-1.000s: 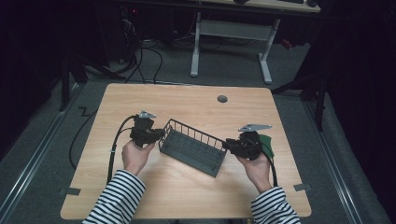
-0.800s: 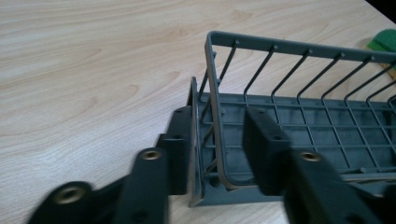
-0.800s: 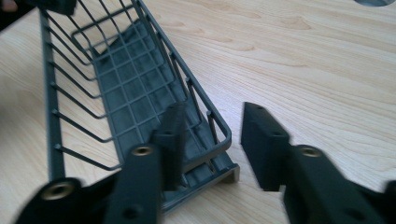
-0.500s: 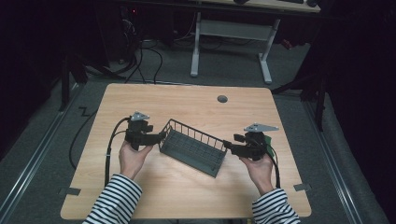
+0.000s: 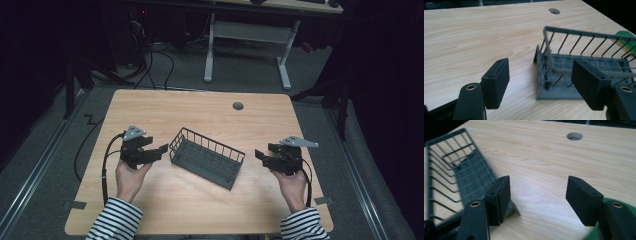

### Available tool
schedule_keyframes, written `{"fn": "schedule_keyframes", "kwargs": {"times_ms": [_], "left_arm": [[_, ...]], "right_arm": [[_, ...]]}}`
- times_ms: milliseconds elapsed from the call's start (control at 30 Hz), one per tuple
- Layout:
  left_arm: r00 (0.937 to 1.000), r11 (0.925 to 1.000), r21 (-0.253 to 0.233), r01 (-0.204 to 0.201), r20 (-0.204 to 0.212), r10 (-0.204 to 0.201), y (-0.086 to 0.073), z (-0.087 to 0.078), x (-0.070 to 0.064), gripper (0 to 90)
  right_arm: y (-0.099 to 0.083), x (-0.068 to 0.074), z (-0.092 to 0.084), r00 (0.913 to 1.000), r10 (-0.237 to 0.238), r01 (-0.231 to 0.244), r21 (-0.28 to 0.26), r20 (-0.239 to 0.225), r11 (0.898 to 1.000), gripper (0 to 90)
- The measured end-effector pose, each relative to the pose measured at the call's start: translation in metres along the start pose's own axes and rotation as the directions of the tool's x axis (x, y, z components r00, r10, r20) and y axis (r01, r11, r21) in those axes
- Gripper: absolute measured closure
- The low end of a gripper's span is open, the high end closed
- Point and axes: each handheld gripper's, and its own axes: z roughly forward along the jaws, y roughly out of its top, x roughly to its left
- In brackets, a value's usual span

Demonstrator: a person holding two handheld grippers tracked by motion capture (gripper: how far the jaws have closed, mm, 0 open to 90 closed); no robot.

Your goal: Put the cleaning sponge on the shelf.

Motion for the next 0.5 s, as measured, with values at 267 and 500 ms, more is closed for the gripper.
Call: {"fn": "schedule_keyframes", "kwargs": {"times_ms": [267, 500], "left_arm": [[0.9971, 0.9983, 0.013, 0.056, -0.052, -0.056, -0.039, -0.012, 0.019, 31.1], [0.9913, 0.9932, 0.075, 0.089, -0.104, -0.081, -0.074, -0.003, 0.032, 30.7]], "right_arm": [[-0.017, -0.028, -0.01, 0.9955, 0.044, -0.044, -0.004, 0.084, 0.999, 35.7], [-0.023, -0.049, -0.013, 0.984, 0.099, -0.104, 0.027, 0.149, 0.994, 35.0]]}}
